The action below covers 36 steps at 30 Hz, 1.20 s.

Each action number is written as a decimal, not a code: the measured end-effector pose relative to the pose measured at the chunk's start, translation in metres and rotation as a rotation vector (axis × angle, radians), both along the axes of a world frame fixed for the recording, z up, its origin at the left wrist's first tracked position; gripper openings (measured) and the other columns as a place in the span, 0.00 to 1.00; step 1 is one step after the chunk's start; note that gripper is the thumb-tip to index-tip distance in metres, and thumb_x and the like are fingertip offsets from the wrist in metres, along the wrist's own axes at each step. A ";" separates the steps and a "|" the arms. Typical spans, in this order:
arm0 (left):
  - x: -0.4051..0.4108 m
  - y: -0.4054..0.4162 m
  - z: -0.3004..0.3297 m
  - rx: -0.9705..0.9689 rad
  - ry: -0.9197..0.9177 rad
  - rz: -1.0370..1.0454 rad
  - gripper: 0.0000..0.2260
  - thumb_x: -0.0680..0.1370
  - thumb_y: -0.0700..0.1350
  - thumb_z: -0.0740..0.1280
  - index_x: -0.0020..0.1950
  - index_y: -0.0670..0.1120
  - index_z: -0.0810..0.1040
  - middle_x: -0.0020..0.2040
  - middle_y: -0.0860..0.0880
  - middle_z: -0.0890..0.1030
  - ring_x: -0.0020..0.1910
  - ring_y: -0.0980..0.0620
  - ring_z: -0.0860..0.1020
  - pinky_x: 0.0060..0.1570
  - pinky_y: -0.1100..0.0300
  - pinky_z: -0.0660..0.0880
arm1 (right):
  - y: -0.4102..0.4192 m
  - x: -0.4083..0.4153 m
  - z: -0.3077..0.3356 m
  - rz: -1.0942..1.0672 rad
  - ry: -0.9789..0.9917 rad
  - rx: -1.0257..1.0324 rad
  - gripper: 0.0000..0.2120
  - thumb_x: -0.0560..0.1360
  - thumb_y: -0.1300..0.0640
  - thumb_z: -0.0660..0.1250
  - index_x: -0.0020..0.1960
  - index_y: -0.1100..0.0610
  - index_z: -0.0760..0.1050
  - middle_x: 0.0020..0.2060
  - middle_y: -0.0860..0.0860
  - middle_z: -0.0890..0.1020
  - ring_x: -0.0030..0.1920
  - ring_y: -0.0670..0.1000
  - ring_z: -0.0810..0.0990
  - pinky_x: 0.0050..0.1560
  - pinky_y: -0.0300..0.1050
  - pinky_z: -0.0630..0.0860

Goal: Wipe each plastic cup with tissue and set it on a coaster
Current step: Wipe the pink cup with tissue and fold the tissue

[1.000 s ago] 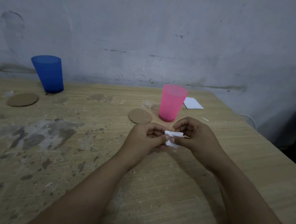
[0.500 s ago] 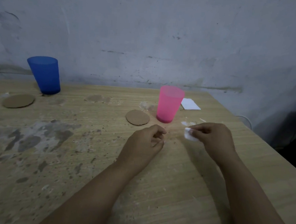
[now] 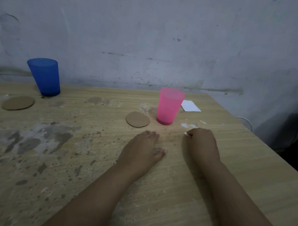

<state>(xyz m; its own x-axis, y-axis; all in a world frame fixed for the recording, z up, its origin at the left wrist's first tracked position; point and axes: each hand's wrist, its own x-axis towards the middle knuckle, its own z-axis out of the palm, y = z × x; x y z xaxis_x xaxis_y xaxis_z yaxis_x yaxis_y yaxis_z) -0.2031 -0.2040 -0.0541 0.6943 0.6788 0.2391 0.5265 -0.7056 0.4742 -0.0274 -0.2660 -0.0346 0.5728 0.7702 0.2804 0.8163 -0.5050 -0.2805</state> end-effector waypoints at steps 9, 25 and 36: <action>0.001 -0.001 0.000 0.020 0.061 -0.014 0.33 0.77 0.62 0.59 0.77 0.47 0.58 0.77 0.51 0.59 0.76 0.54 0.54 0.73 0.60 0.51 | -0.018 -0.022 0.030 0.360 0.088 -0.242 0.11 0.76 0.57 0.66 0.56 0.56 0.81 0.52 0.56 0.84 0.53 0.52 0.81 0.53 0.39 0.72; 0.001 -0.002 0.004 0.036 0.092 -0.022 0.37 0.76 0.65 0.58 0.77 0.44 0.54 0.78 0.47 0.56 0.77 0.52 0.53 0.73 0.60 0.48 | 0.002 -0.004 0.012 0.075 0.069 -0.117 0.11 0.76 0.56 0.65 0.54 0.59 0.82 0.51 0.59 0.81 0.53 0.57 0.80 0.51 0.43 0.73; 0.001 -0.004 0.004 0.035 0.090 -0.020 0.36 0.76 0.63 0.60 0.77 0.43 0.55 0.77 0.46 0.58 0.76 0.52 0.54 0.73 0.60 0.49 | 0.021 -0.034 0.011 0.348 0.041 0.026 0.12 0.73 0.63 0.63 0.53 0.59 0.82 0.53 0.56 0.84 0.56 0.55 0.79 0.55 0.41 0.70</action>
